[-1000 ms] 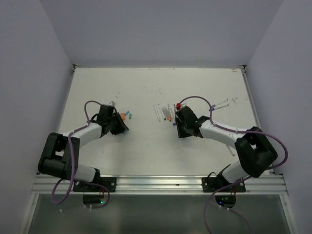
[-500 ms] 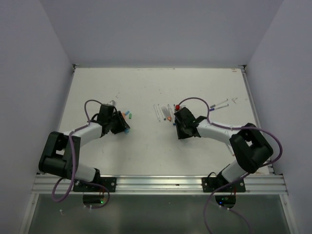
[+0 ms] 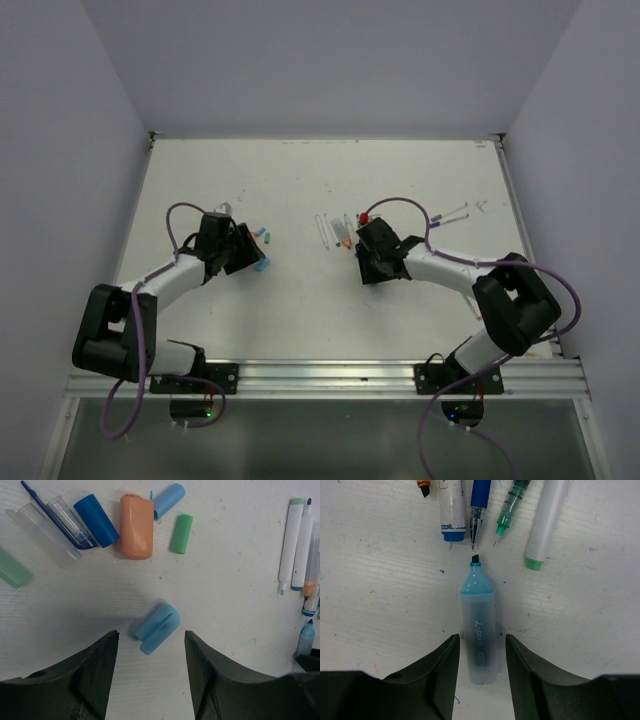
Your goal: Open the pen caps
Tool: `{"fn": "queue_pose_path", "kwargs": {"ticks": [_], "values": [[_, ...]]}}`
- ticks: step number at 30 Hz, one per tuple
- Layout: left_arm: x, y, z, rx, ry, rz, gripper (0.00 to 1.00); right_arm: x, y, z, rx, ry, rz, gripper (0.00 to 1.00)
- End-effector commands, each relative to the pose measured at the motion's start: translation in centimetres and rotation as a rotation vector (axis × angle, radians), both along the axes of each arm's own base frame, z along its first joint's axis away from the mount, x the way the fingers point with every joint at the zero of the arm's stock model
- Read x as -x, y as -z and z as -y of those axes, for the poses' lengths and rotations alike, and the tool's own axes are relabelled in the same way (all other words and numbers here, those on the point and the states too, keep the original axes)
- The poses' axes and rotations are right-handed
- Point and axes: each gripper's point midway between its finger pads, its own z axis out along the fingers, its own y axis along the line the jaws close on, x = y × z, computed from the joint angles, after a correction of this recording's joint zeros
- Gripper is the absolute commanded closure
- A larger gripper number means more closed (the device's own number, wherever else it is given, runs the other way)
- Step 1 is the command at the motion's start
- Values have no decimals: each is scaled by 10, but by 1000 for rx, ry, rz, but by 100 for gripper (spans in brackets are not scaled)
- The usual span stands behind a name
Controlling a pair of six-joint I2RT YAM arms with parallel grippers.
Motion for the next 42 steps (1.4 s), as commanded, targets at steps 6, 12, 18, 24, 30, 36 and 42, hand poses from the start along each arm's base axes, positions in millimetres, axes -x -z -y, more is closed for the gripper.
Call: {"fn": "queue_pose_path", "kwargs": {"ticks": [6, 12, 18, 24, 30, 36, 42], "values": [[-5, -41, 7, 18, 29, 124, 40, -35, -79, 30, 30, 145, 162, 50], [-5, -63, 37, 29, 103, 173, 40, -74, -106, 94, -10, 382, 172, 46], [8, -77, 79, 57, 195, 219, 40, -84, -106, 173, -44, 612, 136, 45], [18, -80, 96, 99, 261, 256, 40, -57, -92, 246, -32, 814, 76, 46], [37, -83, 114, 184, 351, 281, 40, -37, -85, 269, -13, 919, 33, 46], [50, -92, 118, 208, 407, 314, 39, -21, -69, 249, -71, 860, -55, 46], [56, -90, 120, 231, 438, 326, 39, 4, -42, 221, -159, 798, -180, 46]]}}
